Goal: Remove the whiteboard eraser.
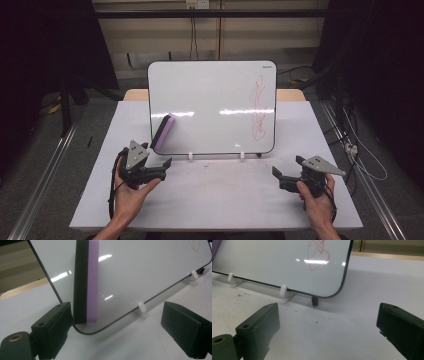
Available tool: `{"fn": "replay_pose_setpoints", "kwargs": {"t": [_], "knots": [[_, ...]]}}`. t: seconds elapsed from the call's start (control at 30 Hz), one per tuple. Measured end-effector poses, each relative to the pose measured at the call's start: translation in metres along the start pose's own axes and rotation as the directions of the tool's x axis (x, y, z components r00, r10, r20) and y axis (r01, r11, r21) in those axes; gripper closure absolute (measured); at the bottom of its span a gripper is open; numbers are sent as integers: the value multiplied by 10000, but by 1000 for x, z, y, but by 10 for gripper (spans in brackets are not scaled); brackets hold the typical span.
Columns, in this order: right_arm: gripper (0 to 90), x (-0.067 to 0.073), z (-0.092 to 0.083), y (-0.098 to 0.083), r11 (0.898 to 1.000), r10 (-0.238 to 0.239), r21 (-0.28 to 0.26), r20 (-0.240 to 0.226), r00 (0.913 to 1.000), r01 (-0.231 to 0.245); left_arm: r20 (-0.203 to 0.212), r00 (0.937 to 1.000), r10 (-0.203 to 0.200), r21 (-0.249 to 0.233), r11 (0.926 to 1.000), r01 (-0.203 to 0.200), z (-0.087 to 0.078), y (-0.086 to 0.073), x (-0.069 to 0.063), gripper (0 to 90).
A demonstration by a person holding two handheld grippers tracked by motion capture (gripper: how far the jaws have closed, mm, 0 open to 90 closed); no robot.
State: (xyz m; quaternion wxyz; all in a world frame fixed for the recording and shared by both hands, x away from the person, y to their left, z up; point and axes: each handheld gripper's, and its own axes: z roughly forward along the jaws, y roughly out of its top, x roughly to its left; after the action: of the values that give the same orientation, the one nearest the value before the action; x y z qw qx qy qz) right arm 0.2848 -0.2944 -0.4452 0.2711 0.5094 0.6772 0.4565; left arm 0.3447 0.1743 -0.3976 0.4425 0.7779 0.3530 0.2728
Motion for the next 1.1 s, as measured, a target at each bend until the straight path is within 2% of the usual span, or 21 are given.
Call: {"fn": "replay_pose_setpoints", "kwargs": {"t": [0.1, 0.2, 0.23, 0.37, 0.43, 0.47, 0.5, 0.63, 0.67, 0.8, 0.9, 0.97, 1.1], "knots": [[43, 0, 0, 0, 9999, 100, 19, 39, 9999, -100, 14, 9997, -259, -244, 9994, 260, 2, 4, 2, 109], [43, -1, -1, 0, 9998, 188, -28, 53, 9998, -188, -9, 9999, -129, -77, 9999, 129, 3, 7, 6, 127], [43, -2, 0, 0, 9995, 319, -72, 22, 9995, -319, 18, 9998, -205, -155, 9997, 205, 4, 8, 7, 131], [43, -1, -1, 1, 9996, 273, -96, 62, 9996, -272, 68, 10000, -16, -29, 10000, 16, 9, 12, 8, 169], [43, -1, -1, 1, 9997, 218, -96, 62, 9997, -217, 151, 9998, -86, 146, 9999, 84, 10, 14, 7, 179], [43, 0, -1, 0, 9998, 194, -28, 10, 9998, -194, 143, 9999, -50, 181, 9998, 47, 10, 15, 6, 214], [43, 0, -1, 0, 9999, 148, -21, -8, 9999, -148, 28, 10000, 75, 285, 9996, -75, 10, 16, 6, 228], [43, 0, -1, 0, 9999, 119, -87, -45, 9999, -119, -270, 9996, 17, 410, 9992, -5, 13, 20, 9, 256], [42, 1, -1, 0, 9999, 124, -84, -69, 9999, -124, -529, 9986, 77, 563, 9984, -47, 14, 21, 12, 275], [43, 2, 2, 1, 10000, 0, -16, -145, 9999, 0, -598, 9978, -270, 799, 9963, 317, 19, 19, 20, 344], [42, 3, 3, 0, 10000, -63, 45, -204, 9998, 64, -785, 9968, -150, 1211, 9923, 245, 23, 14, 22, 381], [42, 3, 2, 0, 10000, -68, 22, -161, 9998, 68, -729, 9972, -149, 1434, 9893, 253, 27, 11, 24, 428], [42, 3, 2, 1, 10000, -57, 8, -131, 9999, 57, -955, 9954, 84, 1463, 9892, 56, 31, 11, 24, 478]]}}
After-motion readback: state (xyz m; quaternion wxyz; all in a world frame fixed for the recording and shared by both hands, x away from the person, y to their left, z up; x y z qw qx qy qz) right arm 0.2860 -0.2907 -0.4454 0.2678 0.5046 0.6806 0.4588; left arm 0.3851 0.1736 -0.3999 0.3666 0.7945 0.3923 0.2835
